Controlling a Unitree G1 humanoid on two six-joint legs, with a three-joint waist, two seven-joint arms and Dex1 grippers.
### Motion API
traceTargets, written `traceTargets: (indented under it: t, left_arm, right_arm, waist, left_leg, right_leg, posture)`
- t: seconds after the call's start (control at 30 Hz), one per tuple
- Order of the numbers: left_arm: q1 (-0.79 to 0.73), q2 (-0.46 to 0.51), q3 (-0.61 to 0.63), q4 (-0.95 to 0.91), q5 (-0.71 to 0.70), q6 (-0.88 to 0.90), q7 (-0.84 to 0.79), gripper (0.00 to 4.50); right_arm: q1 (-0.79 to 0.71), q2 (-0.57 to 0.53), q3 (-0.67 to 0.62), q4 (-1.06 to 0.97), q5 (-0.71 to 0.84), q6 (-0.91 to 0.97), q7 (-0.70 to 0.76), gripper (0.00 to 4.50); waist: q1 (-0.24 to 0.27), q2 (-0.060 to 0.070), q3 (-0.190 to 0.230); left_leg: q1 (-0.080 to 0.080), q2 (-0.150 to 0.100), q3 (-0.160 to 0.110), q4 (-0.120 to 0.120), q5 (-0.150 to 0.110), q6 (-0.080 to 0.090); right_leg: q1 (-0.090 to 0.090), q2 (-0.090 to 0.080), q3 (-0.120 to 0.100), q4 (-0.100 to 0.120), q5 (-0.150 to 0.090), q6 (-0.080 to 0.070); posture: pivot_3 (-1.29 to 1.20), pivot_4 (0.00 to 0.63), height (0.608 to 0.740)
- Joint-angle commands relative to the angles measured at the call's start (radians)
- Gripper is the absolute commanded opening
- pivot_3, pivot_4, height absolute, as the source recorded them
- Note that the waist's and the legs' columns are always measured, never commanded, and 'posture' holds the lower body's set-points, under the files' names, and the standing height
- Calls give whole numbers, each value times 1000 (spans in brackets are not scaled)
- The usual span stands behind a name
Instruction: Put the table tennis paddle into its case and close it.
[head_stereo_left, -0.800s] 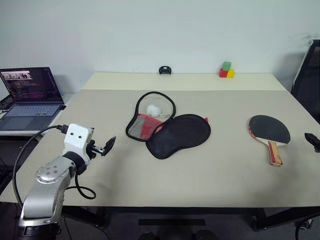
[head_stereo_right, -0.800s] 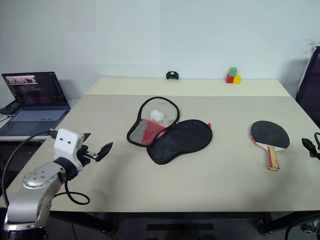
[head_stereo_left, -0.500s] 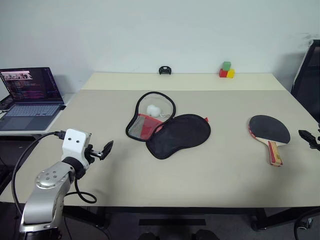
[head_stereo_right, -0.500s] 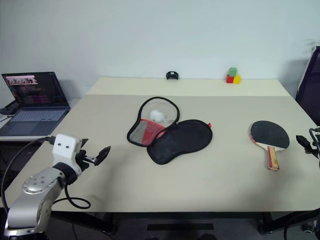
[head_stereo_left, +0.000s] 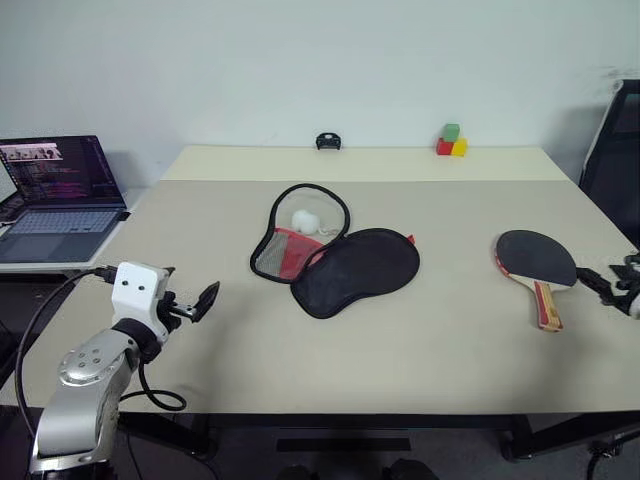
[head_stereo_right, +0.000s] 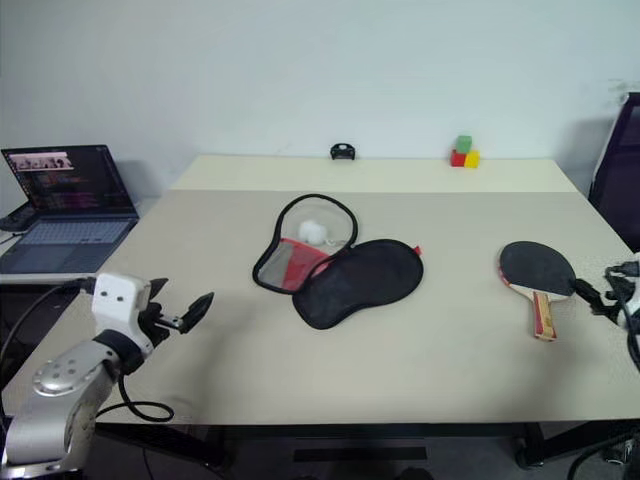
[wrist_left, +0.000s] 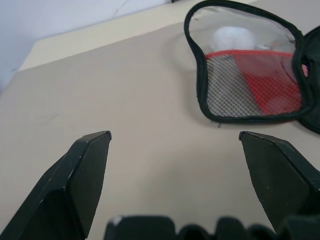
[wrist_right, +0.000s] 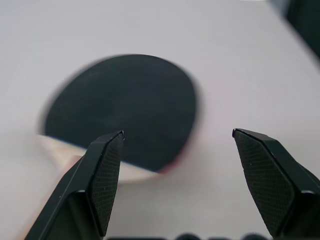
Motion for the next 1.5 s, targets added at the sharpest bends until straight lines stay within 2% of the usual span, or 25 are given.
traceTargets:
  t: [0.03, 0.27, 0.47, 0.6, 0.7, 0.83, 0.93, 1.03, 1.17, 1.3, 1.5]
  left_arm:
    - [-62, 45, 10, 71, -9, -53, -58, 4500]
    - [-166, 55, -52, 122, -43, -72, -165, 4500]
    - [-201, 79, -74, 118, -121, 0, -285, 4500]
    - [-236, 111, -102, 110, -175, 48, -379, 4500]
    - [-261, 142, -129, 108, -191, 65, -446, 4500]
    - [-288, 159, -150, 125, -181, 60, -485, 4500]
    - [-303, 162, -180, 123, -167, 52, -510, 4500]
    - [-309, 163, -190, 109, -172, 63, -518, 4500]
    - [-322, 173, -196, 119, -167, 65, -527, 4500]
    - [-338, 178, -197, 137, -154, 53, -525, 4500]
    - [-336, 177, -206, 115, -152, 58, -519, 4500]
  right_arm:
    - [49, 19, -37, -231, 75, 73, 17, 3792]
    - [121, 80, -14, -627, 205, 295, -6, 3792]
    - [97, 108, 98, -827, 260, 511, -43, 3792]
    - [48, 170, 152, -892, 320, 690, -119, 3792]
    - [18, 259, 209, -889, 312, 691, -148, 3792]
    - [-14, 377, 273, -862, 243, 586, -196, 3792]
    - [-53, 447, 363, -776, 173, 565, -223, 3792]
    - [-93, 497, 333, -711, 186, 573, -239, 3792]
    - [-111, 513, 330, -685, 163, 538, -244, 3792]
    - [-117, 538, 333, -671, 151, 507, -250, 4474]
    - [-123, 549, 304, -694, 151, 499, -287, 4474]
  waist:
    - [1, 1, 0]
    - [4, 0, 1]
    - [1, -1, 2]
    - [2, -2, 3]
    - [2, -5, 4]
    - [0, -5, 7]
    - [-1, -6, 8]
    - [-1, -6, 9]
    - [-1, -6, 9]
    - [-1, -6, 9]
    - [-1, -6, 9]
  left_leg:
    - [0, 0, 0, 0, 0, 0]
    - [-1, 0, -1, 0, -1, 0]
    - [-1, 1, -1, 0, -1, 0]
    - [-2, 1, -1, 0, -1, 0]
    - [-2, 1, -2, 0, -1, 0]
    - [-3, 1, -1, 0, -1, 0]
    - [-3, 1, -2, 0, -2, 0]
    - [-3, 1, -2, 0, -2, 0]
    - [-6, 0, -2, 0, -2, -1]
    - [-8, 1, -2, 0, -2, -1]
    - [-10, 0, -2, 0, -2, -1]
  right_leg:
    - [0, 0, 0, 0, 0, 0]
    - [0, 0, 0, -1, 0, 0]
    - [-1, 0, 0, 0, 0, 0]
    - [-2, 0, -1, -1, 0, 0]
    - [-2, 0, -1, -1, 0, 0]
    - [-3, 0, -1, -1, 0, 0]
    - [-3, 0, -1, -2, 0, 0]
    - [-4, 0, -1, -1, 0, 0]
    - [-6, 0, -2, -2, 0, 0]
    - [-8, 0, -2, -1, 0, 0]
    - [-10, 0, -2, 0, 0, 0]
  posture:
    - [0, 150, 740]
    - [0, 150, 740]
    - [0, 150, 740]
    - [0, 150, 740]
    - [0, 150, 740]
    - [0, 150, 740]
    - [0, 150, 740]
    - [0, 150, 740]
    - [0, 150, 740]
    - [0, 150, 740]
    - [0, 150, 740]
